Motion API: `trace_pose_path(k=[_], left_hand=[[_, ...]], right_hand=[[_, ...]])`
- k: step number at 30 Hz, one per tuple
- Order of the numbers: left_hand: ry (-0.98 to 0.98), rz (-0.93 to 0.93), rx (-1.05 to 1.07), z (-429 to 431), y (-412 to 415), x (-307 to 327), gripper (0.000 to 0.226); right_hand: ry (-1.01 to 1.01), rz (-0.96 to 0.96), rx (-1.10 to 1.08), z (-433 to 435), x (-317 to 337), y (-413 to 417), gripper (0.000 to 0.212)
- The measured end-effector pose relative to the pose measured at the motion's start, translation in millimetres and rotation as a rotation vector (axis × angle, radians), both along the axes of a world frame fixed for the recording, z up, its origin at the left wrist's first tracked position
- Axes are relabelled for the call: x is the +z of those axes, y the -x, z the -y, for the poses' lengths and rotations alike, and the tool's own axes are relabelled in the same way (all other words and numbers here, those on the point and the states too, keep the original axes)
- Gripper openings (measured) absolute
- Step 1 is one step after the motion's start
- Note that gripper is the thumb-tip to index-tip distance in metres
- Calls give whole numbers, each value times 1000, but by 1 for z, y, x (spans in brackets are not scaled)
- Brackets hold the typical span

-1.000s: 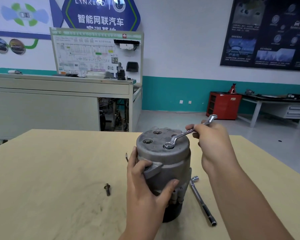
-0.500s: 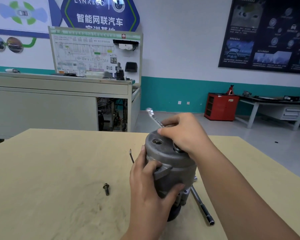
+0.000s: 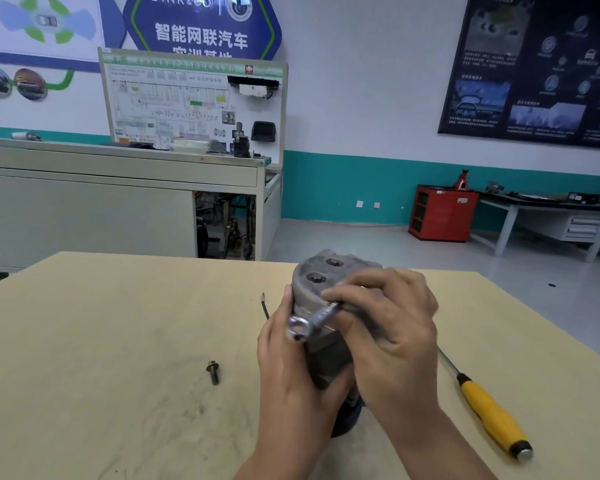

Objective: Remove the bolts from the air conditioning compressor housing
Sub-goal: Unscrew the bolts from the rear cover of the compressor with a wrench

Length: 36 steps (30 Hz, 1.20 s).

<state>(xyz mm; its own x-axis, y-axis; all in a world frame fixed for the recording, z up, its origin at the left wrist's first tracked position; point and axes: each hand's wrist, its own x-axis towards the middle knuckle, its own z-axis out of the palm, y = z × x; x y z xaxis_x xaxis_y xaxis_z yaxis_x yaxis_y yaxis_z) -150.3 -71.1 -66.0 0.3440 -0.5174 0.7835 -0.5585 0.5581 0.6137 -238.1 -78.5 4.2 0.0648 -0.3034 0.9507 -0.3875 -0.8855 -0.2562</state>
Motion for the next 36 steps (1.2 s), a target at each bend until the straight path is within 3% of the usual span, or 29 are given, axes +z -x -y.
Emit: trace_pose_path(k=[3,6,11,14,18,24,30,36], left_hand=[[25,20,-14,2,0,0,60],[20,47,-8,4,0,-3,58],[39,45,3,4,-1,-6,61],[43,31,-15,1,-1,-6,60],[38,19,-27,-1,-2,-5,66],[45,15,-13,-2,-1,-3,59],[39,31,15,-2,0,-1,60],[53,33,19,-1,0,-2,61]], right_hand=[[161,81,-123,7,-18,8,12],[119,219,-82,10,-30,14,15],[-316,678,-24,15,-24,14,20],[-624,771,14,34,-6,23,23],[-942,557,49,50,32,25,17],[-1026,21,-81,62,56,4,24],[-714,-335,-301,49,61,-9,15],[-374,-344,-199,37,43,-2,21]])
